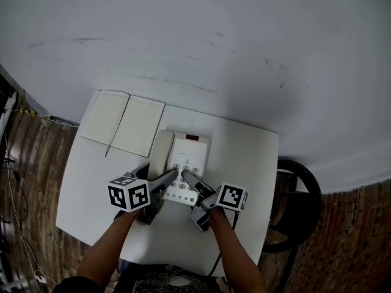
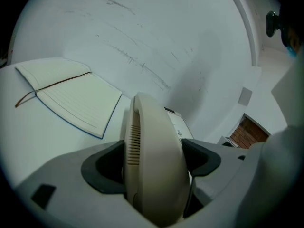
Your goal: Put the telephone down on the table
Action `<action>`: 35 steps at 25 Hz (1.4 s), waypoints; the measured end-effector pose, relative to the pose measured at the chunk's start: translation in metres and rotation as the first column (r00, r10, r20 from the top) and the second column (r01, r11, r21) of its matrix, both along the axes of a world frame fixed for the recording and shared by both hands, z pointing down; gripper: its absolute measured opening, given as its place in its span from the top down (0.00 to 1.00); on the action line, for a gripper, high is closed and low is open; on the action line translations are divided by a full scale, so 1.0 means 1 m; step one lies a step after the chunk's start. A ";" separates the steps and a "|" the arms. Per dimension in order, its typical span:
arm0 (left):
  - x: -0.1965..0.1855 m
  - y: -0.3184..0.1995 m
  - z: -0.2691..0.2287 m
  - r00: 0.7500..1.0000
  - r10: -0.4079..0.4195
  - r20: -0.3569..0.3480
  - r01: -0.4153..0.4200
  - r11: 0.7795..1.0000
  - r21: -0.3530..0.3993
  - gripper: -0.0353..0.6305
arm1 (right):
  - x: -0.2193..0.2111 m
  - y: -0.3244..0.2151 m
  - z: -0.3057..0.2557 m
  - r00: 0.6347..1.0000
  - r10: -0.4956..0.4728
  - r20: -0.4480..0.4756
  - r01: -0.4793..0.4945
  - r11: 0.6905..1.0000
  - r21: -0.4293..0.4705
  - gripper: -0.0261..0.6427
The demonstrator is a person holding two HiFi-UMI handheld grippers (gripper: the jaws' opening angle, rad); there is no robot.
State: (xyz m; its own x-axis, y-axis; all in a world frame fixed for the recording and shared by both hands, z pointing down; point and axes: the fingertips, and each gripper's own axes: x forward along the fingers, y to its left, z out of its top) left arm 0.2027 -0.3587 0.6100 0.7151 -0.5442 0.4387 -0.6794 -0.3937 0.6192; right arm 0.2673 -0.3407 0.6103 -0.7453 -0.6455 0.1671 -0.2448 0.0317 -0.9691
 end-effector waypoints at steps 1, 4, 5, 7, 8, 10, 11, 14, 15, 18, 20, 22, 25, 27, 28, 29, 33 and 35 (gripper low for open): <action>0.000 0.000 0.001 1.000 0.003 0.011 -0.002 1.000 -0.002 0.37 | 0.000 0.001 0.001 1.000 0.006 -0.009 -0.006 1.000 -0.011 0.69; 0.002 -0.001 0.004 0.999 0.009 0.038 -0.008 1.000 -0.005 0.38 | 0.002 0.002 0.002 0.999 0.015 -0.050 -0.016 1.000 -0.023 0.69; 0.003 -0.001 0.004 0.999 0.010 0.040 -0.009 1.000 -0.004 0.38 | 0.002 0.001 0.003 0.998 0.015 -0.066 -0.016 1.000 -0.022 0.68; 0.003 -0.001 0.004 0.999 0.009 0.041 -0.009 1.000 0.001 0.38 | 0.002 0.001 0.003 0.995 0.011 -0.098 -0.013 1.000 -0.021 0.68; 0.003 -0.001 0.004 0.999 0.008 0.042 -0.008 1.000 0.003 0.38 | 0.002 0.001 0.003 0.993 0.008 -0.117 -0.011 1.000 -0.020 0.68; 0.003 -0.001 0.003 0.999 0.006 0.046 -0.007 1.000 0.010 0.38 | 0.003 0.002 0.004 0.986 0.003 -0.164 -0.006 1.000 -0.016 0.67; 0.003 0.000 0.004 0.999 0.007 0.049 -0.007 1.000 0.012 0.38 | 0.003 0.002 0.004 0.982 0.000 -0.189 -0.003 1.000 -0.016 0.66; 0.004 0.001 0.005 0.998 0.020 0.055 -0.021 1.000 0.003 0.38 | 0.004 0.004 0.008 0.970 -0.015 -0.242 0.005 0.999 -0.041 0.63; 0.004 0.002 0.006 0.998 0.026 0.056 -0.025 1.000 -0.003 0.38 | 0.004 0.005 0.009 0.968 -0.019 -0.252 0.007 0.999 -0.051 0.63; 0.005 0.003 0.006 0.997 0.027 0.065 -0.026 1.000 -0.008 0.38 | 0.006 0.006 0.011 0.953 -0.027 -0.302 0.010 0.998 -0.060 0.61; 0.005 0.004 0.006 0.997 0.022 0.080 -0.022 1.000 0.000 0.38 | 0.009 0.007 0.012 0.934 -0.030 -0.355 0.009 0.998 -0.059 0.58; 0.007 0.005 0.006 0.995 0.020 0.095 -0.021 1.000 0.005 0.38 | 0.012 0.008 0.013 0.917 -0.030 -0.398 0.007 0.998 -0.058 0.56; 0.008 0.006 0.007 0.994 0.022 0.106 -0.022 1.000 0.004 0.38 | 0.015 0.008 0.013 0.896 -0.029 -0.443 0.005 0.998 -0.056 0.54; 0.007 0.006 0.007 0.993 0.028 0.111 -0.029 1.000 0.001 0.38 | 0.016 0.008 0.013 0.883 -0.031 -0.468 0.006 0.999 -0.054 0.53; 0.008 0.007 0.007 0.993 0.033 0.114 -0.033 0.999 -0.002 0.38 | 0.017 0.009 0.013 0.877 -0.032 -0.479 0.007 0.999 -0.054 0.53; 0.008 0.007 0.006 0.993 0.037 0.116 -0.036 0.999 -0.007 0.38 | 0.018 0.009 0.014 0.871 -0.034 -0.490 0.008 0.999 -0.054 0.53; 0.010 0.010 0.005 0.989 0.037 0.146 -0.034 0.999 -0.027 0.38 | 0.021 0.011 0.015 0.844 -0.046 -0.535 0.014 0.998 -0.063 0.51; 0.009 0.010 0.004 0.985 0.033 0.167 -0.027 0.999 -0.037 0.38 | 0.023 0.010 0.015 0.832 -0.051 -0.552 0.016 0.998 -0.069 0.51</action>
